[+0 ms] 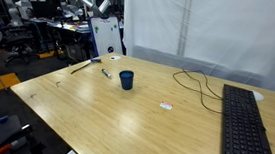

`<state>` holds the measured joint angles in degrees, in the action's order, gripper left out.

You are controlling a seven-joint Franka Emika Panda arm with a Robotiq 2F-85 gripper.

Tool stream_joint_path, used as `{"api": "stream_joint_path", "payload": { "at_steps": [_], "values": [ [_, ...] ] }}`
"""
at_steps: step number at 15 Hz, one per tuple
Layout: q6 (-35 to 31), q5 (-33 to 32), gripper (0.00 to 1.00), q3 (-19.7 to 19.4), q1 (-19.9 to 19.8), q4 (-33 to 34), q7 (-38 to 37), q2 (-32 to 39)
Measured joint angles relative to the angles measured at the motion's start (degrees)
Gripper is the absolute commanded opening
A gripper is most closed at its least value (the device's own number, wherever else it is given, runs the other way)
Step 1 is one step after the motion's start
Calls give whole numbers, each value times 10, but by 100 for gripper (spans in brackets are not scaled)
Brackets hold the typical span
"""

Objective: Move the cup forward

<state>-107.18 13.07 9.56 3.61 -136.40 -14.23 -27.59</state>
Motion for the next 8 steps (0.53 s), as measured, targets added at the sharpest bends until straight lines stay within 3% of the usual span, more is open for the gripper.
{"api": "stream_joint_path", "payload": {
  "at_steps": [5, 8],
  "values": [
    [-124, -57, 100, 7, -4, 41, -30, 112],
    [-145, -83, 100, -2, -9, 69, -38, 170]
  ]
}}
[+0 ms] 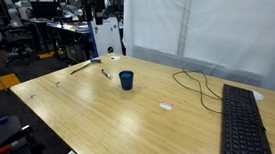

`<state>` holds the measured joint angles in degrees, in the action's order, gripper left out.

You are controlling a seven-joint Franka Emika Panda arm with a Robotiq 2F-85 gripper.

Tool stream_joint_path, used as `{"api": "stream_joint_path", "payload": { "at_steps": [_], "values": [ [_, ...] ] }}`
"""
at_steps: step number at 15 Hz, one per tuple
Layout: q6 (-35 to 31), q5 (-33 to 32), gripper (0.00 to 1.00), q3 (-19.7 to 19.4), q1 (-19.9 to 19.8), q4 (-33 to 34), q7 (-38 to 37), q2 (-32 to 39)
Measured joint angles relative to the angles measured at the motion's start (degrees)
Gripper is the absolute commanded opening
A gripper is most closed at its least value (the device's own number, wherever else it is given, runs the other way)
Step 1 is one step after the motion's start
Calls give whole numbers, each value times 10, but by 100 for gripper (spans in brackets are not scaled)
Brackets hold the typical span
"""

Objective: Move the cup forward

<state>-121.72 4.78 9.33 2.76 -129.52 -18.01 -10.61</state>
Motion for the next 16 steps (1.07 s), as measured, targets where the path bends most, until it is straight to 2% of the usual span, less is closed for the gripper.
{"api": "stream_joint_path", "payload": {
  "at_steps": [7, 12, 16],
  "values": [
    [2, 7, 100, -9, 5, -2, 8, 4],
    [-8, 5, 100, -61, -9, 31, 75, 101],
    [-14, 2, 100, -71, -9, 91, 131, 172]
  ]
}}
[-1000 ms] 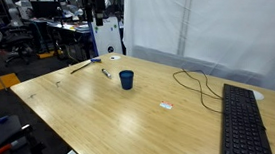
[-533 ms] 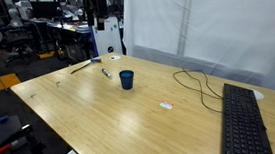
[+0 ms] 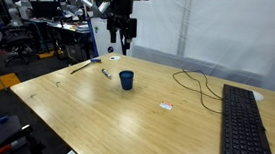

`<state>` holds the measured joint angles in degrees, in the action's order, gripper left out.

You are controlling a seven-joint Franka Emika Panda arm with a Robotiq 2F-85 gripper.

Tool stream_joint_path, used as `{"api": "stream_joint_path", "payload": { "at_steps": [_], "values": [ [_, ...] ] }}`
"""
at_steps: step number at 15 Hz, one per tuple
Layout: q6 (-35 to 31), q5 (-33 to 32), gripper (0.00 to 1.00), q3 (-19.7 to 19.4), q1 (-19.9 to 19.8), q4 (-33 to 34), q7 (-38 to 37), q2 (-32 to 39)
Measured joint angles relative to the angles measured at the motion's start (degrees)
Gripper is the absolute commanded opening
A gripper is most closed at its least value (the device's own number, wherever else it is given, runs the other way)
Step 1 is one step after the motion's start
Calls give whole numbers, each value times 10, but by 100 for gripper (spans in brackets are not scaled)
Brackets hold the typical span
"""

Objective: Move the cup forward

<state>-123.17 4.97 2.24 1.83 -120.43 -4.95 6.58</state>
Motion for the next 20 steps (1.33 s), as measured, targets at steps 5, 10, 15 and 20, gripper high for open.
{"api": "stream_joint_path", "payload": {
  "at_steps": [5, 10, 15, 20],
  "values": [
    [-52, -6, 100, 4, 10, 48, 20, 87],
    [-73, -7, 100, 4, 10, 82, 23, 141],
    [-73, -7, 100, 4, 10, 87, 23, 143],
    [-86, -2, 100, 6, 11, 87, 22, 161]
  ]
}}
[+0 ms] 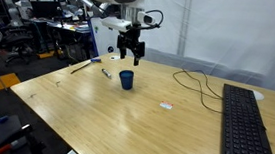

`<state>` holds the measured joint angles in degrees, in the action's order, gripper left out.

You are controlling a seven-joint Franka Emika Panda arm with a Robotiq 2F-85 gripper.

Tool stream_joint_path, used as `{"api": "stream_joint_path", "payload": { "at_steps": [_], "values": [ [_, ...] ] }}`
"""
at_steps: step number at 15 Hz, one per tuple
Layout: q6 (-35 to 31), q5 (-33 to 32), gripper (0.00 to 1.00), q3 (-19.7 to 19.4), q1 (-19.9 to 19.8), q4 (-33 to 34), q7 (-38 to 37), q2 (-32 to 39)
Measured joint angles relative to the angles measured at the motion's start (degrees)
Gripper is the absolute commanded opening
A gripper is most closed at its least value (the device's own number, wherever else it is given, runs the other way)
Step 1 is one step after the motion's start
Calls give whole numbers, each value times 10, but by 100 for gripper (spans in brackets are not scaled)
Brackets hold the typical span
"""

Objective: Move the cup forward

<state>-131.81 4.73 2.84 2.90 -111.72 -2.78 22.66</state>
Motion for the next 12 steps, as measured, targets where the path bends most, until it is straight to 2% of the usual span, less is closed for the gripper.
{"api": "stream_joint_path", "payload": {
  "at_steps": [5, 12],
  "values": [
    [-40, 3, 100, 2, 0, 3, 0, 29],
    [-52, 4, 100, 11, 1, 33, 0, 77]
  ]
}}
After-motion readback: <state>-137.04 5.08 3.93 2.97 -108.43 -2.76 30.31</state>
